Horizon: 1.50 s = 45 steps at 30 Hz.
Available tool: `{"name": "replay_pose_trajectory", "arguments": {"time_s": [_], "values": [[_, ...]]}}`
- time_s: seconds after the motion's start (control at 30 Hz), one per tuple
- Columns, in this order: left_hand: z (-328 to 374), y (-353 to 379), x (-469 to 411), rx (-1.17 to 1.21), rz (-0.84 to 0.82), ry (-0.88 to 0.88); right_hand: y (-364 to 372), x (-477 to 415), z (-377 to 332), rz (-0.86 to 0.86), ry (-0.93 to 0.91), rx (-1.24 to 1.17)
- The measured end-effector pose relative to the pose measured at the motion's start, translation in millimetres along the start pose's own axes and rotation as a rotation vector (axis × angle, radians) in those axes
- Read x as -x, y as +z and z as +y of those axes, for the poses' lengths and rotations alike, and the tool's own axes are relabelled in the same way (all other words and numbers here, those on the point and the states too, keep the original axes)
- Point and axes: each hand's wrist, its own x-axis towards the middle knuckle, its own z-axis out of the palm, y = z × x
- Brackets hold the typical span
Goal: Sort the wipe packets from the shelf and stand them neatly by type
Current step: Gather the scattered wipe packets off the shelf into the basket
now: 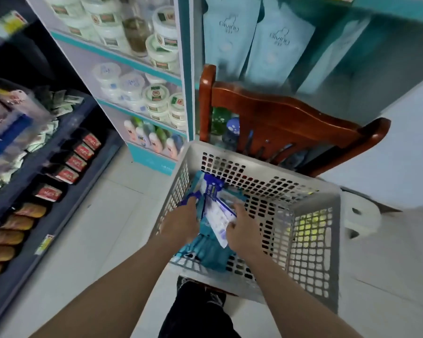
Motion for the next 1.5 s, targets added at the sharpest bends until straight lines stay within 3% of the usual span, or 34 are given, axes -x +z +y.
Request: {"name": "replay_pose_trajectory", "arguments": {"time_s": [0.23, 0.4, 0.53, 0.63, 0.87, 1.17, 1.5], "values": [[-29, 67, -63, -0.187, -0.188, 0.033, 59, -59, 38, -0.229, 0.154, -0.071], [-51, 101, -74, -0.468, -0.048, 0.188, 106, -75, 62, -0.326, 0.097, 0.290], [-59, 115, -86, -0.551, -0.252, 0.235, 126, -74, 73, -0.462, 0.097, 0.458], [-63, 117, -90, -0.510, -0.280, 0.255, 126, -77, 74, -0.481, 0.075, 0.470], [-58, 85, -73, -0.453, -0.219, 0.199, 95, -71, 64, -0.423, -0.074, 0.493], [-34, 24, 5, -0.391, 0.079, 0.124, 34, -34, 19, -0.207, -0.344, 0.566], [-67, -97, 128, -0.243, 0.341, -0.283, -18, 33, -121, -0.031, -0.772, 0.613]]}}
